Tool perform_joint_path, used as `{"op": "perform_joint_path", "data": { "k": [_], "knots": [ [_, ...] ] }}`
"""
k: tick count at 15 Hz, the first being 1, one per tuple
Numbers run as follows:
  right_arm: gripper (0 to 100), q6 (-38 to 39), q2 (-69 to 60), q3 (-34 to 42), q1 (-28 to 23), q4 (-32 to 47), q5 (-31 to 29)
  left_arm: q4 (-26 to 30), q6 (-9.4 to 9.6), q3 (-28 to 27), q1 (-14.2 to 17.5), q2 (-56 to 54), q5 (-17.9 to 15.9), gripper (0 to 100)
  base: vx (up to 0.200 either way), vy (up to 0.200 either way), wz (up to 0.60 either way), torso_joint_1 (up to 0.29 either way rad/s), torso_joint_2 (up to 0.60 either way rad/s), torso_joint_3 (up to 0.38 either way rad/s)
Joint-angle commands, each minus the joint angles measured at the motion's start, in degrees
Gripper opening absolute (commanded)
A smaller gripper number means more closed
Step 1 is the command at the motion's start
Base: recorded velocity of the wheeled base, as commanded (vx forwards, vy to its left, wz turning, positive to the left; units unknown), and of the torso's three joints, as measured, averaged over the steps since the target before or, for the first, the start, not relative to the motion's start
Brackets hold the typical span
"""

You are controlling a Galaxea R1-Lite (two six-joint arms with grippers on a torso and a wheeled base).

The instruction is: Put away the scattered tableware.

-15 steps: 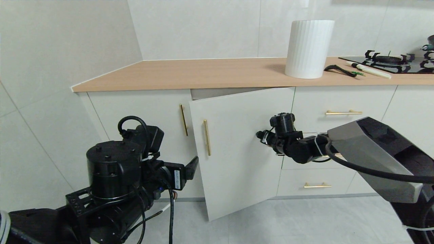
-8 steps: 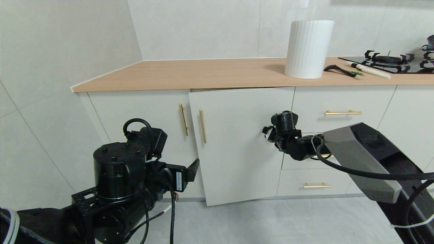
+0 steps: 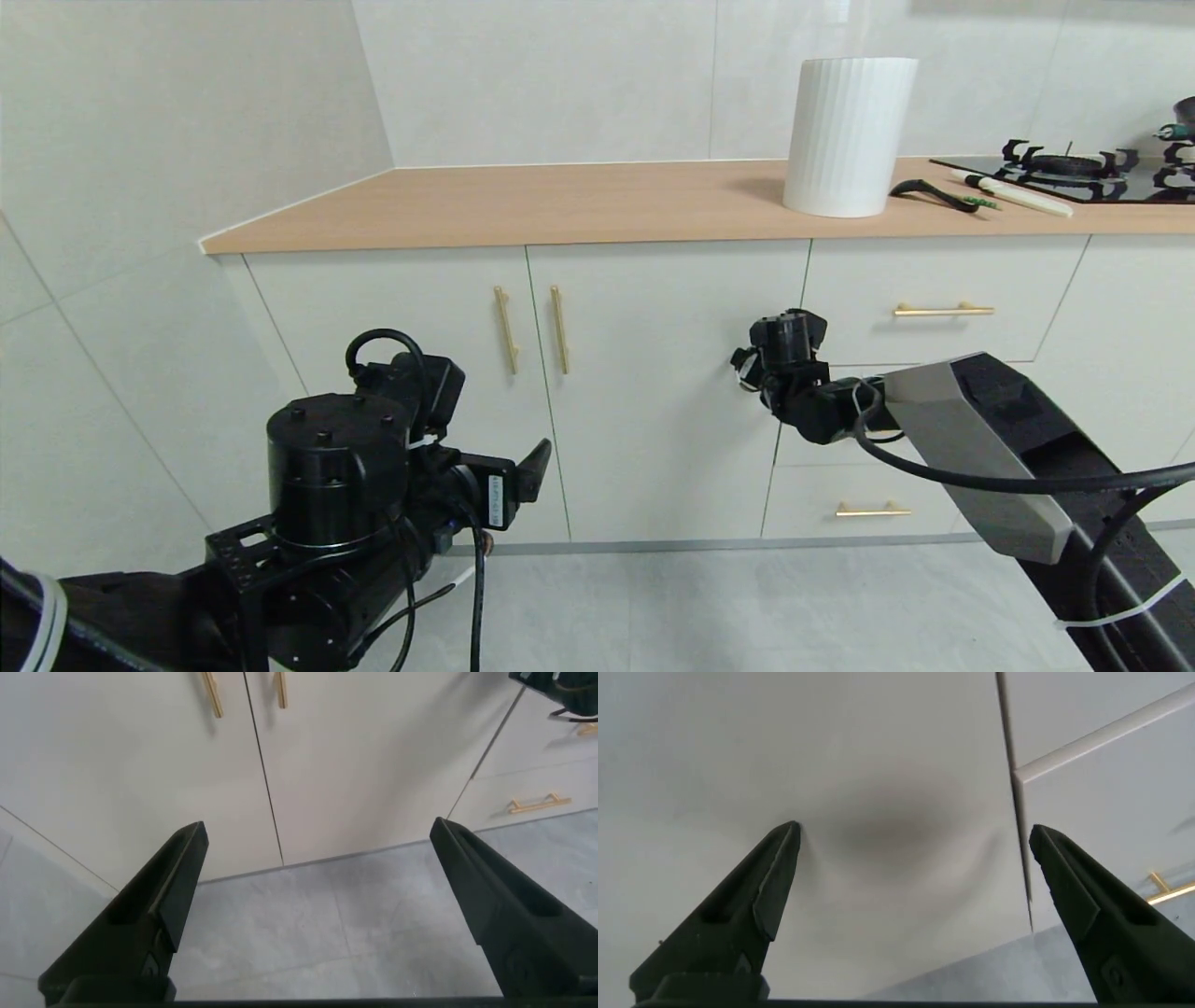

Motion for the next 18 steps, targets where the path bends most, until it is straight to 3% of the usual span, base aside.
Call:
{"op": "perform_joint_path", "data": {
  "k": [1,3,5,7,9,10,11,12,15,18],
  "knots": [
    [100,0.00,0.18,-0.04,0.02,0.03,-0.03,-0.03,-0.02,-0.08,0.00,0.14,0.03,100,0.000,0.000,0.00,0.000,0.00,0.000],
    [100,0.00,-0.35,-0.04,0.10,0.03,-0.82,-0.03,-0.02,-0.17,0.00,0.14,0.03,100,0.000,0.000,0.00,0.000,0.00,0.000],
    [100,0.09,-5.45,5.04,0.46,-0.05,-1.52,-0.03,-0.11,-0.43,0.80,0.23,0.03,100,0.000,0.000,0.00,0.000,0.00,0.000],
    [100,0.44,-14.94,14.80,1.16,-0.58,-0.03,-0.03,-0.02,-0.61,1.59,0.40,0.03,100,0.000,0.000,0.00,0.000,0.00,0.000],
    [100,0.71,-31.11,30.36,2.65,-2.87,1.29,-1.00,0.51,-1.49,3.78,0.05,0.03,100,0.000,0.000,0.00,0.000,0.00,0.000],
    [100,0.62,-34.63,33.43,3.09,-3.83,1.73,-1.17,1.30,-1.58,4.66,-0.30,0.03,100,0.000,0.000,0.00,0.000,0.00,0.000],
    [100,-0.26,-46.32,43.72,3.62,-6.30,3.31,-2.84,6.31,-1.40,8.44,-2.76,0.29,100,0.000,0.000,0.00,0.000,0.00,0.000],
    [100,-2.90,-54.14,49.52,3.80,-6.56,3.75,-4.25,8.77,-0.96,10.38,-5.31,0.29,100,0.000,0.000,0.00,0.000,0.00,0.000],
    [100,-14.50,-76.64,66.92,3.62,-6.65,3.84,-4.78,9.65,3.08,14.95,-15.42,0.38,100,0.000,0.000,0.00,0.000,0.00,0.000],
    [100,-25.66,-100.19,78.52,3.53,-5.24,6.56,-3.98,10.00,12.05,18.46,-31.50,0.38,100,0.000,0.000,0.00,0.000,0.00,0.000]
  ]
}}
